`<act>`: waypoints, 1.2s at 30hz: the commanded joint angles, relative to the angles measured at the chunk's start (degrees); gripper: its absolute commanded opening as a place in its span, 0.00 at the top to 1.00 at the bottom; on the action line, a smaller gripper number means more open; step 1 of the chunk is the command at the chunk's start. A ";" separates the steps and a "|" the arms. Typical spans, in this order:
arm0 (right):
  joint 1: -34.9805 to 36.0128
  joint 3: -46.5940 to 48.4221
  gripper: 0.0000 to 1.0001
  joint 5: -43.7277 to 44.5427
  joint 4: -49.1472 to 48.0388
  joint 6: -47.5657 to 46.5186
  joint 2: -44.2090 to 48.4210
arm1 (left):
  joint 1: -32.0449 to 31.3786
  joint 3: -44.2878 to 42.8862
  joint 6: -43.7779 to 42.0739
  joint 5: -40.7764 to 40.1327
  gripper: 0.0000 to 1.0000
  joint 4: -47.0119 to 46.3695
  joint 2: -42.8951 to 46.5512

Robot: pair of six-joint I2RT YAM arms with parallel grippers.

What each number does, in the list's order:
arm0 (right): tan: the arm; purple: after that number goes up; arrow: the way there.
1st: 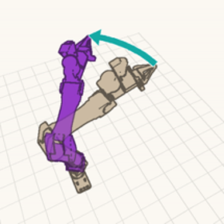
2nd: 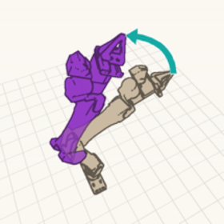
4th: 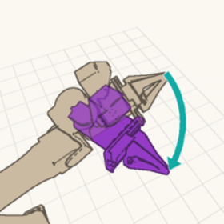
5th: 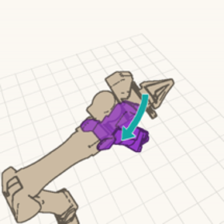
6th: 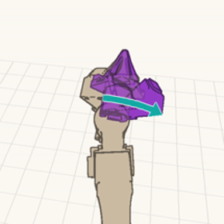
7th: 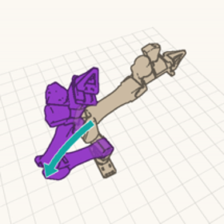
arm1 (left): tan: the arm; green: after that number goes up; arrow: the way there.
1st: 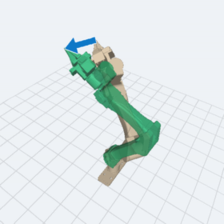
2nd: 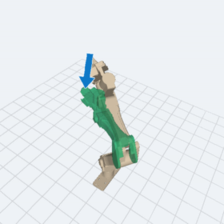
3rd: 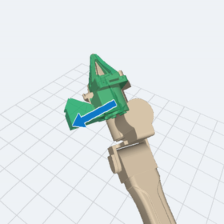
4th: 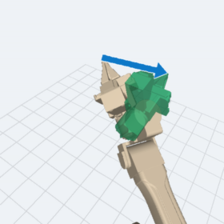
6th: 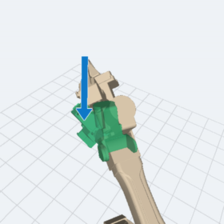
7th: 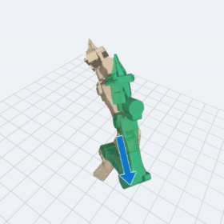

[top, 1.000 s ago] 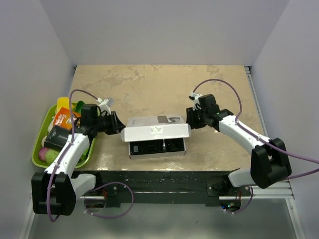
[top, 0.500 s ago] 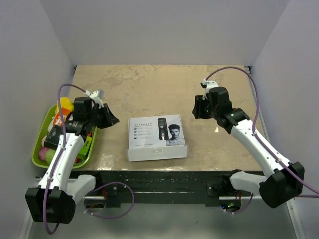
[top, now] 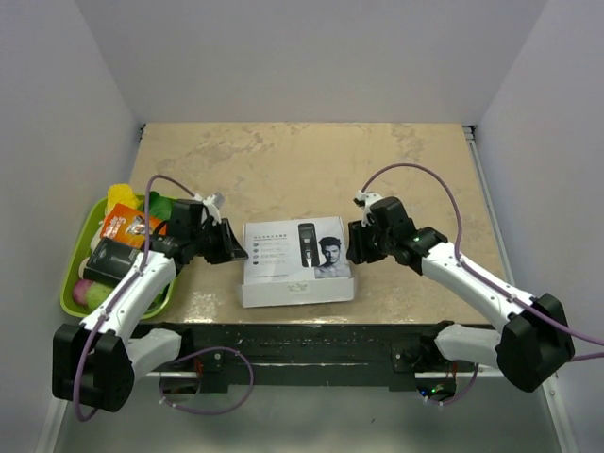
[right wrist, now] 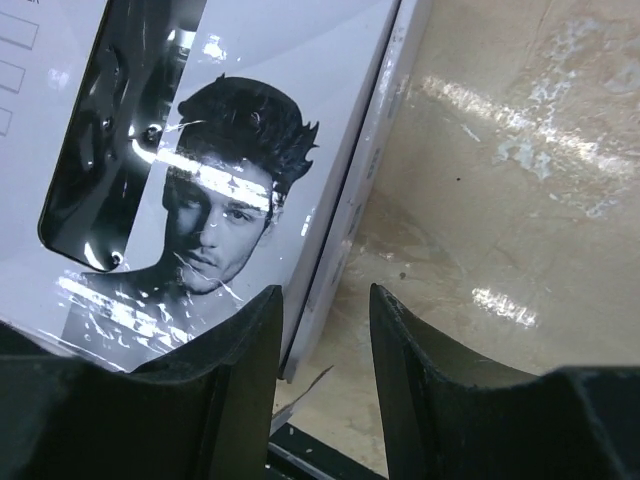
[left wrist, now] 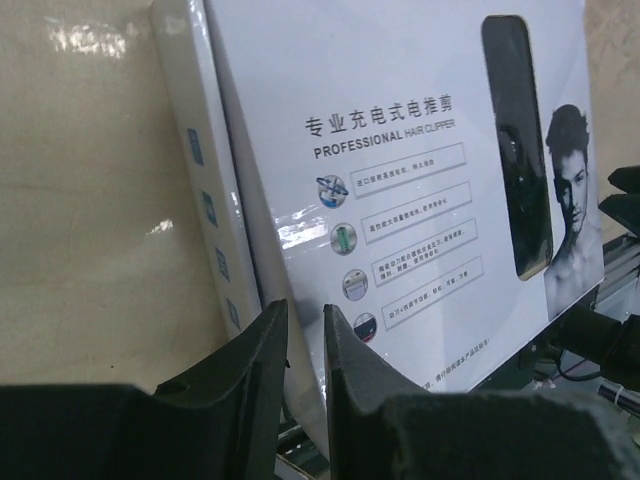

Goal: Sort the hair-cutting tools

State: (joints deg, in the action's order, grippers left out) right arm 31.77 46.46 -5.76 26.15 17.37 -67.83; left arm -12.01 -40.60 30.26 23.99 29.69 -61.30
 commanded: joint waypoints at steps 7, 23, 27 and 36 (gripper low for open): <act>2.33 -4.61 0.56 0.13 -8.83 3.02 -5.28 | -2.57 4.91 5.68 -6.66 0.74 -5.08 -6.11; 3.92 -6.55 0.55 10.86 -16.65 13.30 -17.94 | -6.71 1.24 7.71 -10.63 0.75 -10.62 -22.62; 4.00 -5.77 0.55 9.45 -20.43 15.59 -22.24 | -6.71 -3.34 7.18 -10.55 0.76 -11.84 -28.51; 1.55 9.51 0.56 9.98 -18.86 13.23 -35.43 | -6.36 -23.63 4.72 -9.66 0.80 -9.14 -45.56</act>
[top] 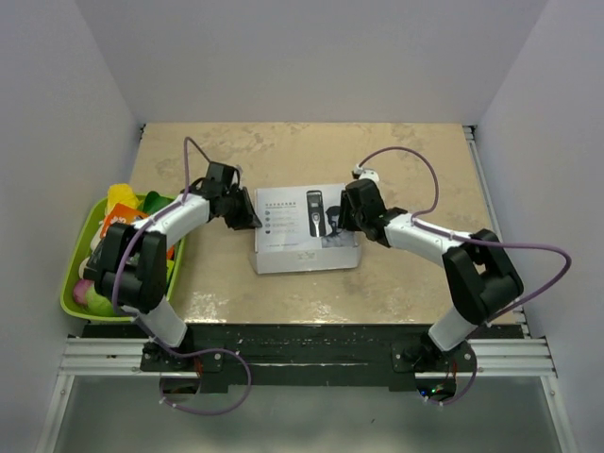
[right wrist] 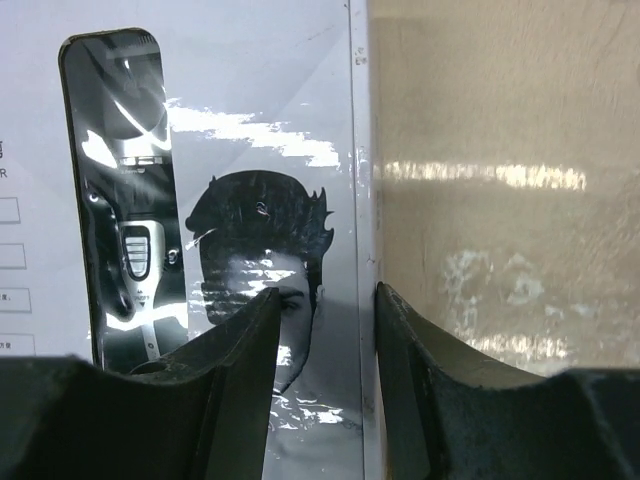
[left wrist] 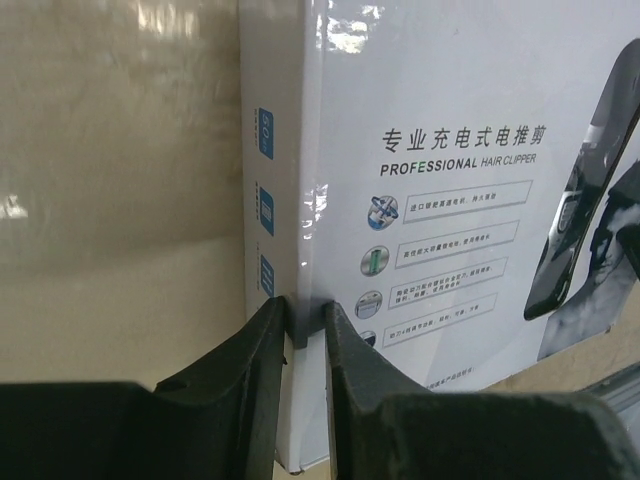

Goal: Sort the hair-cutting tools

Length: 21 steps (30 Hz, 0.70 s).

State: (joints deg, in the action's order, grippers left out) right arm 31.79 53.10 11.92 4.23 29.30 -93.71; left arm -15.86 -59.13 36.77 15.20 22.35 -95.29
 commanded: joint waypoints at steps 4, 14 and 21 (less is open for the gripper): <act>-1.55 7.27 0.57 -9.46 4.21 -0.12 -13.07 | -2.25 -15.54 -3.98 -3.86 0.80 1.90 -16.41; -2.87 11.76 0.53 -7.36 8.51 -4.68 -9.22 | -2.07 -20.23 -6.45 -2.98 0.71 5.43 -12.83; -2.79 10.63 0.51 -4.10 14.22 -6.27 0.54 | -2.07 -17.78 -7.16 -10.09 0.58 9.46 -0.53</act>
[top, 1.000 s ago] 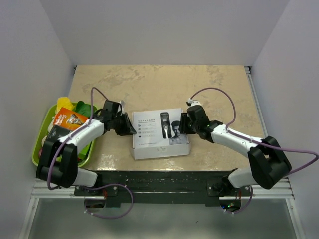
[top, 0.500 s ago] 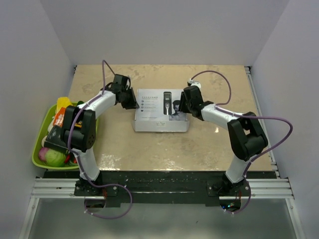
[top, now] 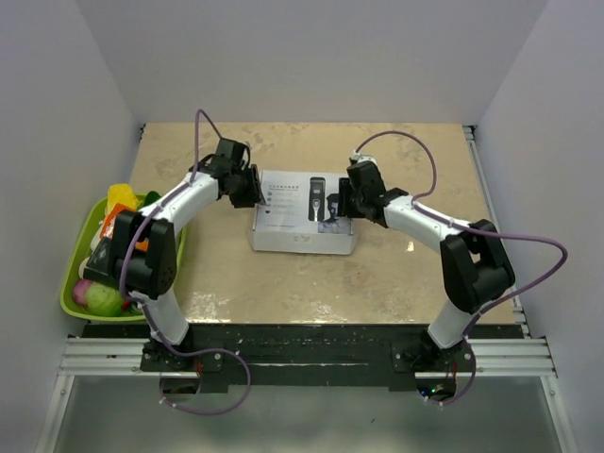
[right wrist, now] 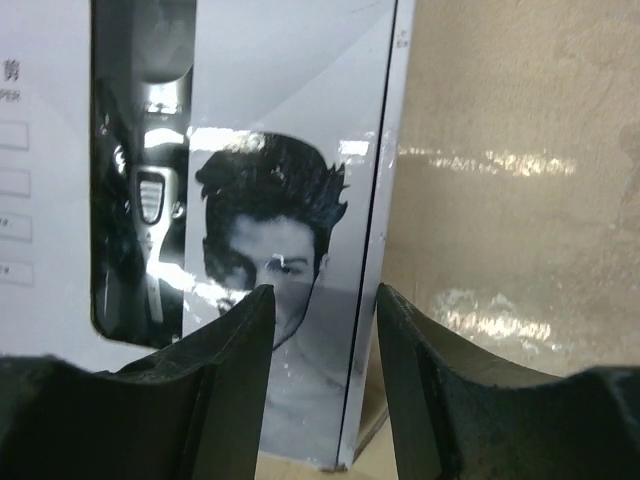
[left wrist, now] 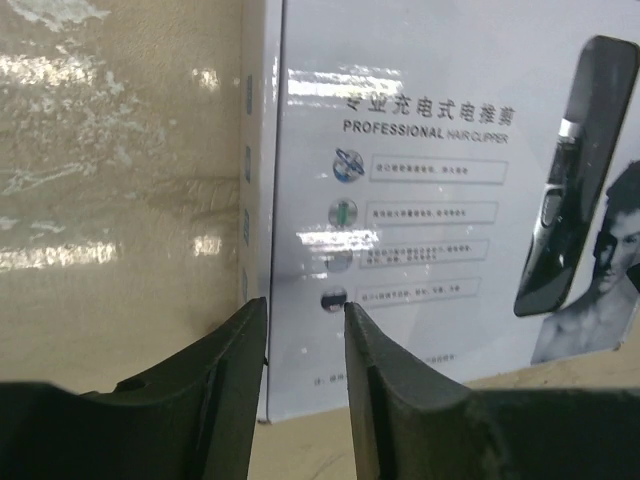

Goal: Sort the hair-cutting tools

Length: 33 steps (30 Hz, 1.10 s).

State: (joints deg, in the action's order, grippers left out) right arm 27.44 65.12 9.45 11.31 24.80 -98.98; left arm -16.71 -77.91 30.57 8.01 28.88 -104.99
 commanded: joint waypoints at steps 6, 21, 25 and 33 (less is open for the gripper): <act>1.48 -8.41 0.44 1.53 8.99 0.60 13.72 | -1.22 8.29 -0.42 -9.49 0.51 4.78 18.41; 1.04 -10.90 0.36 11.81 13.12 9.04 16.02 | 4.40 21.40 -0.33 -12.76 0.48 0.21 18.52; -1.24 -10.72 0.35 12.34 11.72 9.39 14.08 | 5.37 19.64 -0.77 -11.97 0.49 -0.93 15.70; -2.57 -10.10 0.35 11.38 7.85 8.08 9.86 | 5.46 16.04 -0.86 -10.39 0.49 -1.99 11.13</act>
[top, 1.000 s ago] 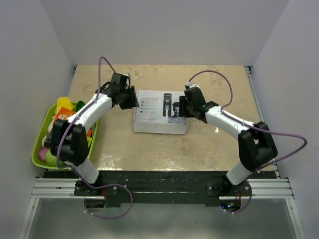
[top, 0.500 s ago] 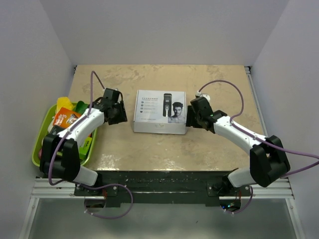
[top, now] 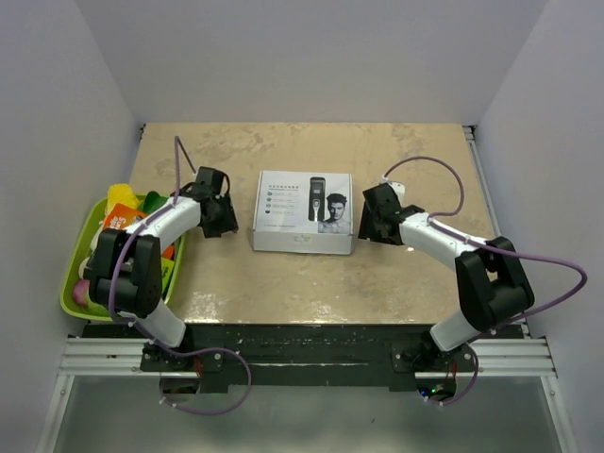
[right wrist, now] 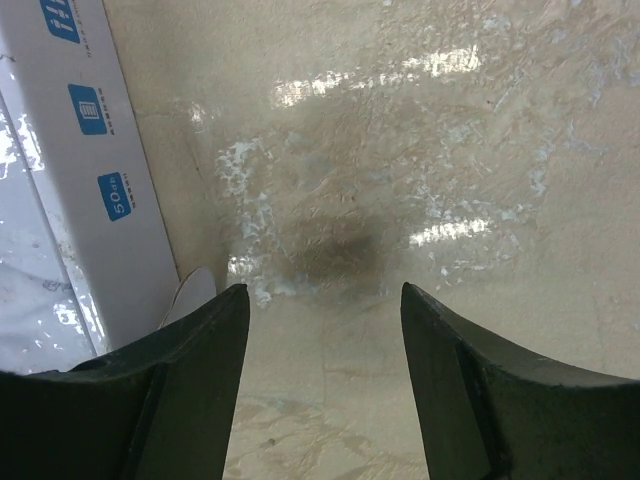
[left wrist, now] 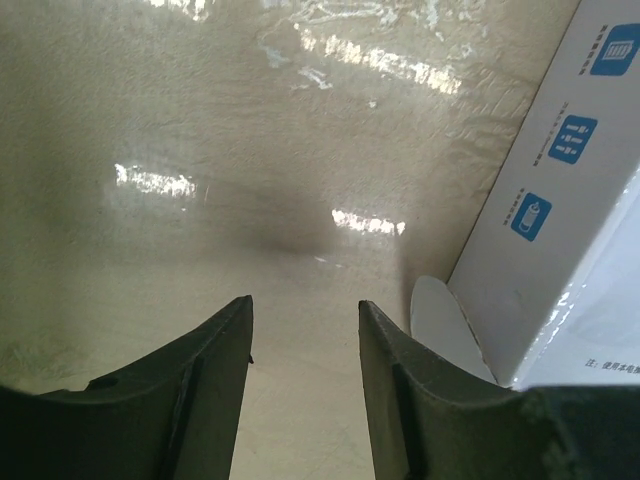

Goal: Sort the hair-cutting tools

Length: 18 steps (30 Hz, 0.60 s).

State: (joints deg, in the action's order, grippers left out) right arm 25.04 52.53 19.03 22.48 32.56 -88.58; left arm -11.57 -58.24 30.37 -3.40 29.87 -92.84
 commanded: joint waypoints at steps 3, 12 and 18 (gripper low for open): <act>-0.43 3.27 0.35 2.15 -4.20 -0.39 -1.42 | 0.32 -4.07 -0.66 1.38 0.49 -4.20 -1.21; -1.75 4.51 0.36 0.75 -5.87 -1.27 -4.32 | 0.32 -5.57 -0.58 5.33 0.52 -6.75 -4.19; -2.10 4.24 0.39 0.40 -7.27 -1.88 -4.76 | 0.32 -5.04 -0.40 7.53 0.58 -8.68 -5.77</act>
State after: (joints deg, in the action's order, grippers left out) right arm 23.33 55.37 18.55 18.02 31.46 -93.51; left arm -11.57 -61.98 30.39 1.54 24.56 -97.69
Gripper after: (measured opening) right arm 0.617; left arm 0.431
